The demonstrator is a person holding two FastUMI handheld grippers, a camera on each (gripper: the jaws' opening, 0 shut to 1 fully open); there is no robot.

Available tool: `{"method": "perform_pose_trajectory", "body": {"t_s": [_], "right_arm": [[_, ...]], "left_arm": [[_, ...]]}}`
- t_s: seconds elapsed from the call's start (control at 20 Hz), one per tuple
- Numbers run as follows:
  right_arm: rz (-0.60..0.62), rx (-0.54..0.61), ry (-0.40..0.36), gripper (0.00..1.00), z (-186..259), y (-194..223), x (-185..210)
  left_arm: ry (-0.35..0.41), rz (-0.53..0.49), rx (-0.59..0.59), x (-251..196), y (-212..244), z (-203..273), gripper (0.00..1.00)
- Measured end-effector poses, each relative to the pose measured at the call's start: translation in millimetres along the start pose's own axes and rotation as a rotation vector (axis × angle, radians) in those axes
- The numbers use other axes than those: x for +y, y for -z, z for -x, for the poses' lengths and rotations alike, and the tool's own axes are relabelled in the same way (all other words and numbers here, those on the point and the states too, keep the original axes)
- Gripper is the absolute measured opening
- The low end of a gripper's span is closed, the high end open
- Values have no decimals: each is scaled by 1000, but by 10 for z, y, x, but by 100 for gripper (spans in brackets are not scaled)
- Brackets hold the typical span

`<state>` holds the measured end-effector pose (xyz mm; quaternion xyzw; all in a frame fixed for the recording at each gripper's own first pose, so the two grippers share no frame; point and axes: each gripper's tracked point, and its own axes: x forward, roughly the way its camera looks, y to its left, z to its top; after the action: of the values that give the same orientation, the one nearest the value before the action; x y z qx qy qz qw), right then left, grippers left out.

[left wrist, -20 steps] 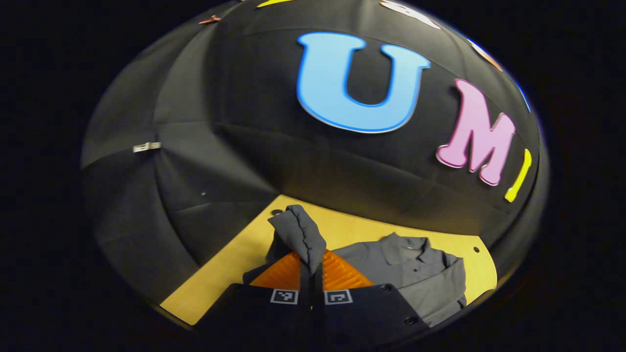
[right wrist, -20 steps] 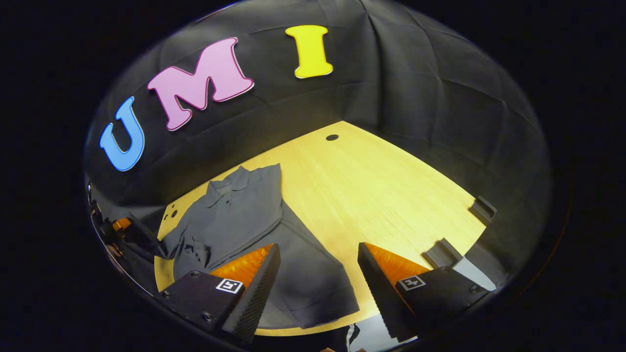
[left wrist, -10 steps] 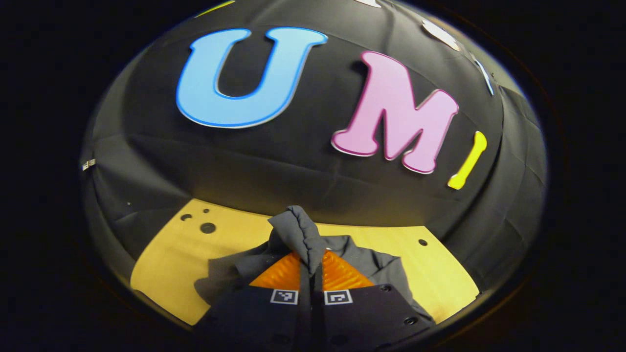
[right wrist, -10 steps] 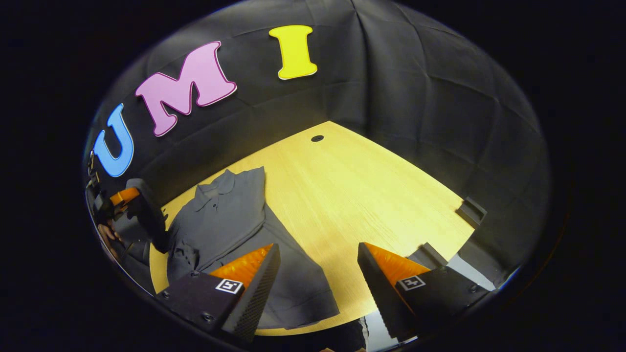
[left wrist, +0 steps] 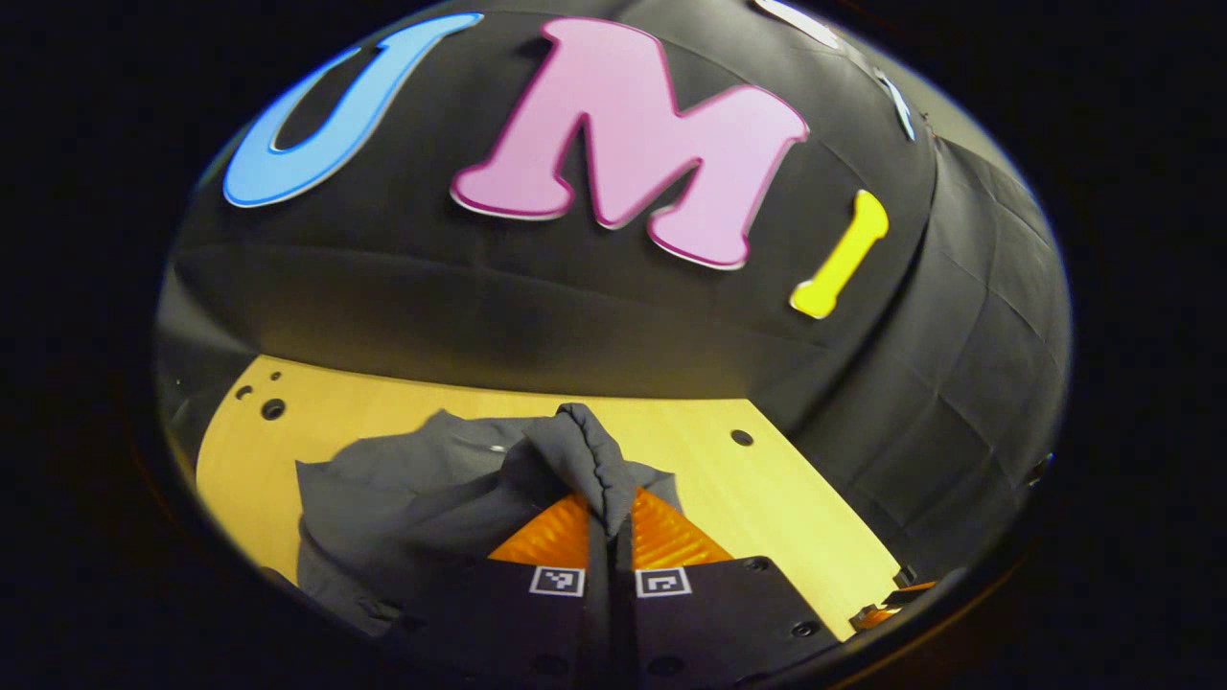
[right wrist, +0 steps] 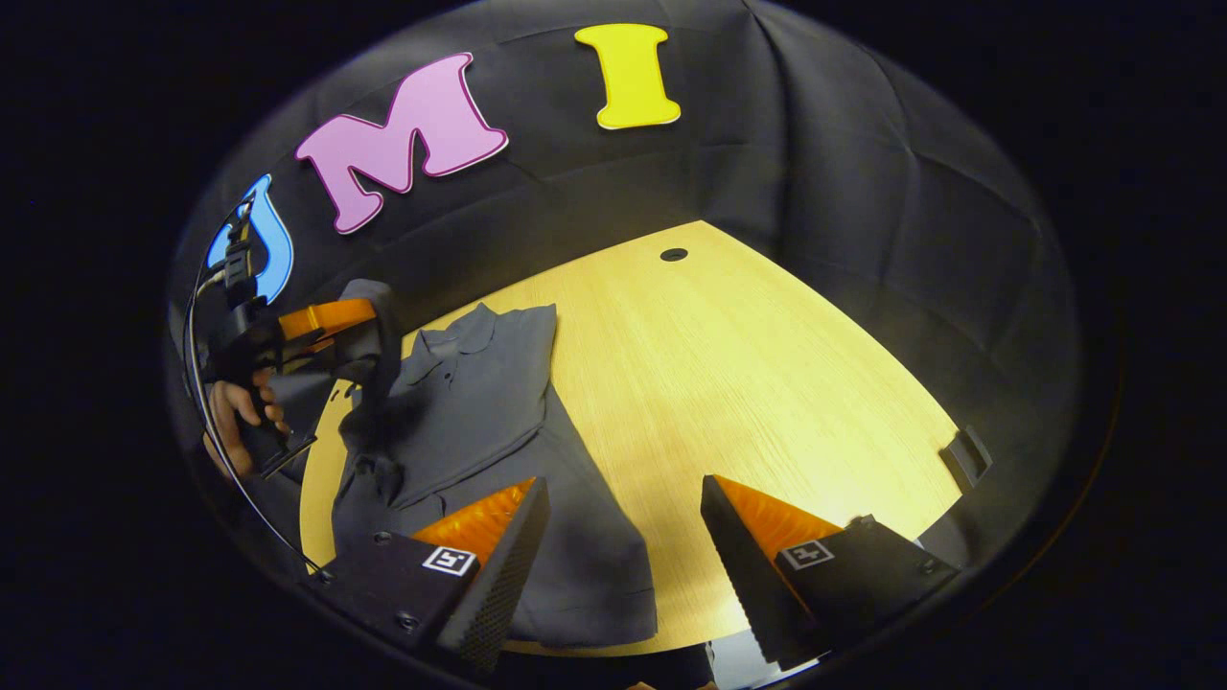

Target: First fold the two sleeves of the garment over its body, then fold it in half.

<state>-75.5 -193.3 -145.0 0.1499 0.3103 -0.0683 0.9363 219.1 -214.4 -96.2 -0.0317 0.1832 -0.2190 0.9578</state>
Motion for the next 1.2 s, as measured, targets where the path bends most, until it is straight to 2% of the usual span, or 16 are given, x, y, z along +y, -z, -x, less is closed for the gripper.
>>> {"method": "perform_pose_trajectory", "body": {"t_s": [0.15, 0.45, 0.5, 0.55, 0.65, 0.7, 0.85, 0.95, 1.05, 1.2], "right_arm": [[-7, 16, -12, 99, -52, -14, -87], [-21, 49, -23, 99, -114, -7, -271], [-21, 52, -25, 99, -115, -10, -297], [-22, 55, -27, 99, -123, -9, -312], [-27, 68, -36, 99, -152, 12, -319], [-31, 76, -43, 99, -171, 24, -305], [-20, 105, -52, 99, -217, 95, -239], [-7, 115, -53, 99, -249, 133, -173], [8, 135, -60, 99, -273, 213, -81], [31, 188, -69, 99, -304, 427, 41]], "left_arm": [[17, -62, 40, -282, 161, -231, 5], [38, -112, 125, -621, 524, -625, 6], [32, -112, 137, -625, 595, -669, 7], [24, -108, 147, -623, 649, -711, 13], [-11, -97, 162, -588, 720, -737, 14], [-28, -90, 163, -557, 731, -748, 19], [-47, -58, 135, -466, 705, -605, 63], [-70, -49, 117, -277, 701, -415, 87], [-120, -83, 97, 33, 710, -94, 96], [-196, -117, 111, 575, 895, 470, 96]]}}
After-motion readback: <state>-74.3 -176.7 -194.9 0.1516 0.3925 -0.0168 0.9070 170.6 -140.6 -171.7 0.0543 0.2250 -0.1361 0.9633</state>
